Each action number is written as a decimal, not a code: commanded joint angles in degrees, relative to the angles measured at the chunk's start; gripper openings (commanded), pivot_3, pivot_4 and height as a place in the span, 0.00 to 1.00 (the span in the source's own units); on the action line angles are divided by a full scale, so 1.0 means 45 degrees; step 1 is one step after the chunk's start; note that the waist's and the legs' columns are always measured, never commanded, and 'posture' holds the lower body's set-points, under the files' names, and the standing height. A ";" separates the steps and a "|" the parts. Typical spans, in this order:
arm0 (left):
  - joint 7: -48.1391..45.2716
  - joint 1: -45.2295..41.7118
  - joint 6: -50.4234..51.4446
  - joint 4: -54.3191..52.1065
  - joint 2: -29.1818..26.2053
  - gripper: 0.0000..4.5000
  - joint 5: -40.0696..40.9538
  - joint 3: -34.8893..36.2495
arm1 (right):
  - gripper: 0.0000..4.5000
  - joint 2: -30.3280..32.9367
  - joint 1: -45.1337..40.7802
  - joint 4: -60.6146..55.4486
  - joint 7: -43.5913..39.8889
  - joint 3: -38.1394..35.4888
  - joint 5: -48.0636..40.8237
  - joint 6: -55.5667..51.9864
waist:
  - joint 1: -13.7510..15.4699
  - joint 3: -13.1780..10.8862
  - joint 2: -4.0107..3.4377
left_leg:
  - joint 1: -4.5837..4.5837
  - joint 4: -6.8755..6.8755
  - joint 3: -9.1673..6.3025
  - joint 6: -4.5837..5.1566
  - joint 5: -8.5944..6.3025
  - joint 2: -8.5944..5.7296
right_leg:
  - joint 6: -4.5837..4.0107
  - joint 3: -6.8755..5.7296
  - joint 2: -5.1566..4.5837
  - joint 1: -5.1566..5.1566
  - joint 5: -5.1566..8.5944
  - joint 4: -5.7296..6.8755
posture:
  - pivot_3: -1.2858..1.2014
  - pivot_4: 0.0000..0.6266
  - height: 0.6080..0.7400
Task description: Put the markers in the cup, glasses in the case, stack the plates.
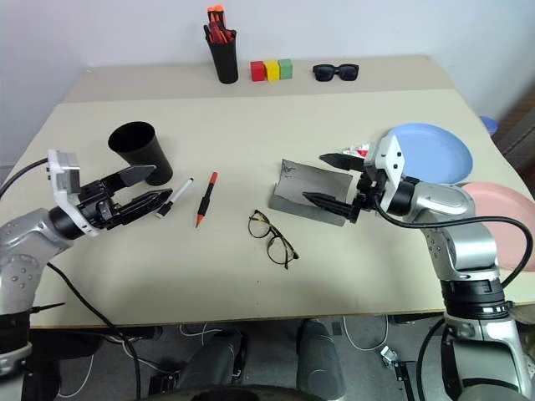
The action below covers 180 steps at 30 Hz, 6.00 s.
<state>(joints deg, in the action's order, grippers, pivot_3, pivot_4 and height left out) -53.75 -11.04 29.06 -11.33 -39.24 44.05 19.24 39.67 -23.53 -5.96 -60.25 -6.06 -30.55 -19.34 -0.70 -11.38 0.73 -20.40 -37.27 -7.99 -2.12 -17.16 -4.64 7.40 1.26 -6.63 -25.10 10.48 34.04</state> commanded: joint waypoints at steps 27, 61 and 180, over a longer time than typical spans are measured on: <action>0.5793 -0.0087 0.5801 -0.1437 -0.1297 1.00 -0.1710 -0.0123 | 0.97 -0.1341 -0.0661 -0.1357 0.0595 0.0844 -0.0312 -0.0409 | -0.0001 0.0003 0.0006 | 0.0000 -0.0006 -0.0008 -0.0002 0.0001 -0.0001 | 0.0001 0.0002 0.0016 -0.0003 -0.0002 0.0012 | 0.52 0.24 1.00; 0.5917 -0.6166 1.0121 0.2417 -0.0911 0.94 -0.3964 -0.5569 | 0.98 -0.1701 0.1116 -0.2967 0.1944 0.0723 -0.0477 -0.0359 | -0.0024 0.0005 0.0009 | -0.0004 0.0001 -0.0008 -0.0027 0.0014 -0.0018 | 0.0001 0.0007 0.0017 -0.0019 -0.0002 0.0022 | 0.52 0.24 1.00; 1.2240 -0.5036 1.1117 -0.2069 0.4299 0.99 -0.4418 -0.3123 | 0.98 -0.0013 0.0397 -0.0335 -0.0447 -0.0244 0.0008 0.0881 | 0.0014 0.0016 0.0026 | 0.0004 -0.0032 -0.0006 -0.0069 0.0041 -0.0015 | -0.0001 0.0011 0.0032 0.0007 -0.0025 0.0027 | 0.52 0.24 1.00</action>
<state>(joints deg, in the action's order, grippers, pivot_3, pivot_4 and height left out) 0.61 -31.92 76.80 -20.30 -20.37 25.18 5.22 39.75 -21.26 -6.34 -62.48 -6.03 -30.08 -16.29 -0.64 -11.31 0.85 -20.39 -37.42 -8.02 -2.43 -16.98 -4.71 7.40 1.31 -6.49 -25.07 10.37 34.16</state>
